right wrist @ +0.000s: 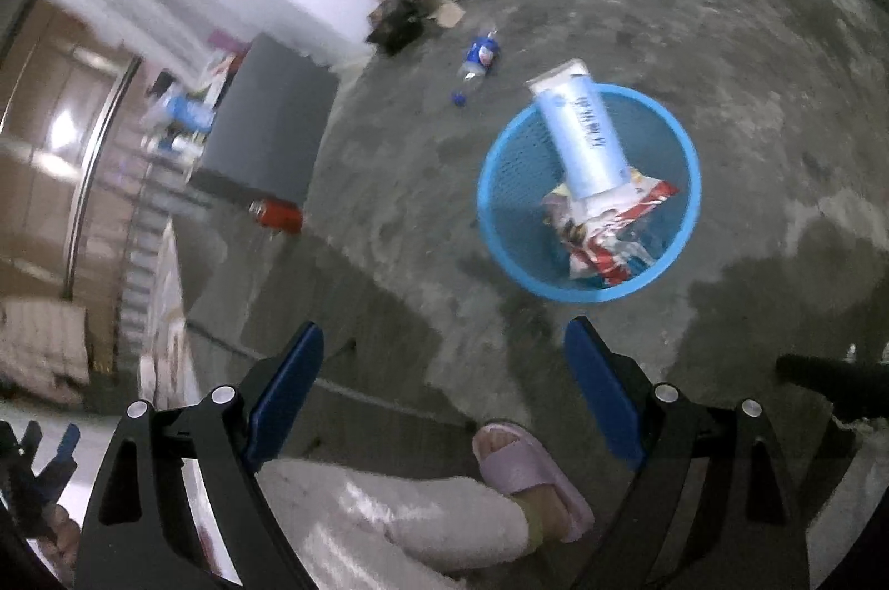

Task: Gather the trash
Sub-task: 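Move both open tools back to the table toward the red wrapper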

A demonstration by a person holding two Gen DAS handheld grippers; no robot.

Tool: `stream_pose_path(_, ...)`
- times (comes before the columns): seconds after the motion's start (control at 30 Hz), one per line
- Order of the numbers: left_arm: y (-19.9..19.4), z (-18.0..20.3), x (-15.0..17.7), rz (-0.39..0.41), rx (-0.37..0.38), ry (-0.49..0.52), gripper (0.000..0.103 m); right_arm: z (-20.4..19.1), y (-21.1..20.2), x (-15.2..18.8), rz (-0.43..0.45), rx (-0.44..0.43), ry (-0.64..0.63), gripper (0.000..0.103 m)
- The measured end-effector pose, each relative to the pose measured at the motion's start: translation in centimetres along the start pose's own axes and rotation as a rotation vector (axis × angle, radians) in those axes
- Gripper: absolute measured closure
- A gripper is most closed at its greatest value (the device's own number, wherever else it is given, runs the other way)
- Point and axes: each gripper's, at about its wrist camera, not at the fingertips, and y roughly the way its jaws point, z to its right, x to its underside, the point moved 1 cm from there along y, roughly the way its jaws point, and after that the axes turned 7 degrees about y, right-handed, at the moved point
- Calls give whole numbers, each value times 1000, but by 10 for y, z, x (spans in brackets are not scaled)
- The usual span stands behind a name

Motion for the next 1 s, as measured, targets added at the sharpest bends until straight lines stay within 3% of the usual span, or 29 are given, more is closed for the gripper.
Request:
stream_pose_path(0.13,-39,-43,39,51,-79,-102,23,-41,-9,21,-28,-52,-122,17)
stream_pose_path(0.3,-78,-85,86,99,-175,-240,23,-107,-19,56,-101,-180,-306,17)
stream_pose_path(0.57,-116,-111,151,151,-229,-344,23,-189,1,130,-356,-346,-449,20)
stream_pose_path(0.77,-106,-125,169,128,-221,-379,23,-220,26,204,-534,-338,-543,31)
stream_pose_path(0.9,-101,-132,166,138,-211,-375,23,-232,40,244,-595,-287,-612,41)
stream_pose_path(1.0,-96,-136,162,138,-206,-364,23,-236,48,255,-606,-265,-611,49)
